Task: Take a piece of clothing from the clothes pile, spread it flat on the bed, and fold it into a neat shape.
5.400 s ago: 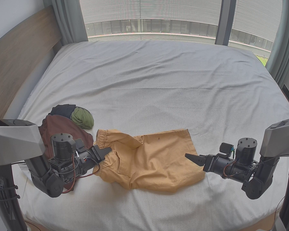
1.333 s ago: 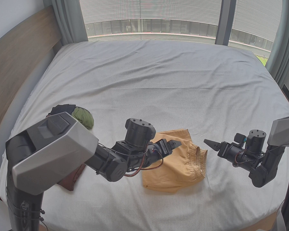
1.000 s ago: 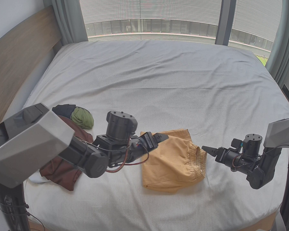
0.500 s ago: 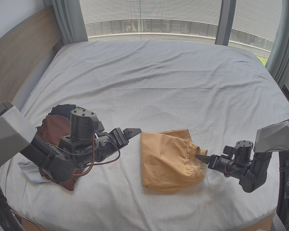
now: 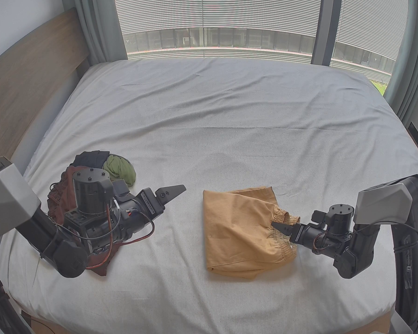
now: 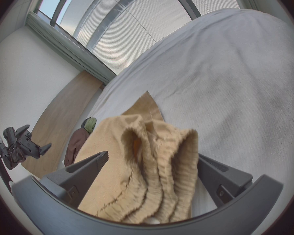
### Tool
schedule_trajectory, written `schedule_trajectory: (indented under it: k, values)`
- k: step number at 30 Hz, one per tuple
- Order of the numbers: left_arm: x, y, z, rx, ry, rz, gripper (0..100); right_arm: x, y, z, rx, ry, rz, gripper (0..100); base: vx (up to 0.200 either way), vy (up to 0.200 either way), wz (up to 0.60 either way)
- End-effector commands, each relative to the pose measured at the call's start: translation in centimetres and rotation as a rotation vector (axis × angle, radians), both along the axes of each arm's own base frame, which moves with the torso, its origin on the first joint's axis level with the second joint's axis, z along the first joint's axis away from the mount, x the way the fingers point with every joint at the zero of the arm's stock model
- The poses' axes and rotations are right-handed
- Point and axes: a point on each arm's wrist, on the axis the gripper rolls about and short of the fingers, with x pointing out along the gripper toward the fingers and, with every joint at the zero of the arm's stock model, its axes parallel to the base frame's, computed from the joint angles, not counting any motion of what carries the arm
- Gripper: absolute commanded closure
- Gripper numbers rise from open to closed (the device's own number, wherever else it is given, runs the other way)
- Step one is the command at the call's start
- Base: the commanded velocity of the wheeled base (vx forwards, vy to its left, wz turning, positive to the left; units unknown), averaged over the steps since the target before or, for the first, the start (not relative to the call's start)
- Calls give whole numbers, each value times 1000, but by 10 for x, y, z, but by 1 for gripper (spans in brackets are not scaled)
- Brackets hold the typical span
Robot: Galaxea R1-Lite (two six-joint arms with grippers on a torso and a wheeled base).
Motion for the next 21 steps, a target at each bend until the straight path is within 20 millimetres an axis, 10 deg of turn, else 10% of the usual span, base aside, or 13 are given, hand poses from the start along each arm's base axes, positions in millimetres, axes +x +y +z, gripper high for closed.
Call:
schedule_trajectory:
  k: [1,6,7,21]
  values:
    - [-1,4,-2,1,13,6,0,8,3,-9,16,-28,1,0,0,0,0]
    - [-2,3,-3,0,18,4,0,10,4,-12,17,-30,-14,0,0,0,0]
    - [-2,3,-4,0,21,5,0,11,4,-11,14,-36,-31,100,0,0,0]
    - [2,-1,-21,-13,49,4,0,24,-1,-5,20,-86,-74,100,0,0,0]
